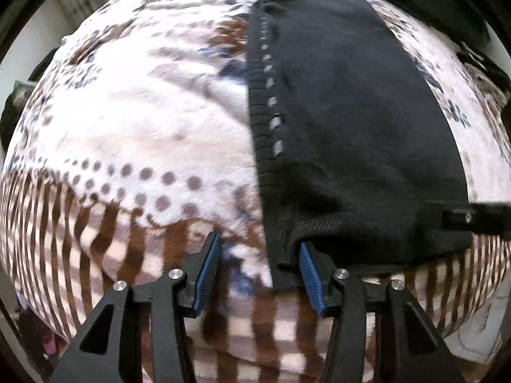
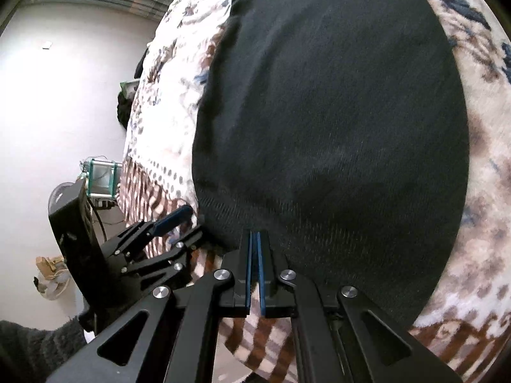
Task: Fold small clothes
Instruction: 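Smooth the folded strip with the left tool while the right tool holds its end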
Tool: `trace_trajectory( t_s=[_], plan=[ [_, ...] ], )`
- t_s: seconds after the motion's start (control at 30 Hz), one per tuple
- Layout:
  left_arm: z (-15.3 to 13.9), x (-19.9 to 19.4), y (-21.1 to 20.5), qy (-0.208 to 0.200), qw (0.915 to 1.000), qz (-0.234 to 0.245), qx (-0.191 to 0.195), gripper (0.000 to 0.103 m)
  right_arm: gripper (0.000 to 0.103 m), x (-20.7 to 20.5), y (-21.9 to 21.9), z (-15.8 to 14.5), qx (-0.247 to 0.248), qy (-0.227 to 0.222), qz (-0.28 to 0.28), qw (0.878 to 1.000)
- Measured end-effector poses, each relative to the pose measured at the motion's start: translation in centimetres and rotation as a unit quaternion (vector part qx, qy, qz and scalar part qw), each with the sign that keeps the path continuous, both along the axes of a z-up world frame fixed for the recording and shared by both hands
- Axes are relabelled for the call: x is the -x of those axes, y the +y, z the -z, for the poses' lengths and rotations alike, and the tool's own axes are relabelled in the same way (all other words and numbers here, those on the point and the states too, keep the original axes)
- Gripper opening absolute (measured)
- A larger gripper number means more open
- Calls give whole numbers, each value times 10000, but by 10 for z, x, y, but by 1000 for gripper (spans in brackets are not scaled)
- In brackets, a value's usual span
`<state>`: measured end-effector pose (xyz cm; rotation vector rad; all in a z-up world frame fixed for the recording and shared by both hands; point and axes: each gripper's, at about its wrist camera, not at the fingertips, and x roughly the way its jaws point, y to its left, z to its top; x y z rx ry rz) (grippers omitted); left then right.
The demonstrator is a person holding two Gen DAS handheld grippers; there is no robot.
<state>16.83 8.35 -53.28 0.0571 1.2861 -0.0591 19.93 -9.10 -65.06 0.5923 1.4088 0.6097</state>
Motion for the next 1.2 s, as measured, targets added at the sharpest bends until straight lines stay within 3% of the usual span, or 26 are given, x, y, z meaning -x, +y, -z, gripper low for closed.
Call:
trace_trajectory(
  t_s=[0.23, 0.4, 0.5, 0.57, 0.6, 0.83, 1.0, 1.1, 1.2],
  plan=[
    [-6, 9, 14, -79, 9994, -307, 161, 46, 4, 5, 4, -1, 78, 13, -200, 9998],
    [-8, 11, 12, -11, 9954, -68, 956, 46, 4, 8, 3, -3, 179, 49, -274, 9995],
    [-4, 7, -1, -6, 9967, 207, 790, 46, 4, 9, 1, -4, 282, 51, -293, 9992],
    [-1, 4, -4, -64, 9967, 154, 800, 34, 4, 10, -5, -5, 316, 65, -238, 9992],
    [0, 0, -5, -69, 9962, 121, 865, 13, 4, 11, -8, -4, 329, 88, -191, 9992],
    [-20, 16, 10, -448, 9938, -290, 971, 8, 4, 18, -38, -16, 432, 54, 146, 9989],
    [-7, 23, 24, -87, 9945, -464, 931, 2, 4, 22, -73, -23, 386, 201, 665, 9968],
    [-9, 27, 42, 96, 9894, -873, 1156, 3, 4, 21, -89, -19, 354, 375, 942, 9942],
    [-19, 19, 60, 163, 9743, -1400, 1757, 11, 4, 19, -104, -12, 219, 625, 1207, 9905]
  ],
)
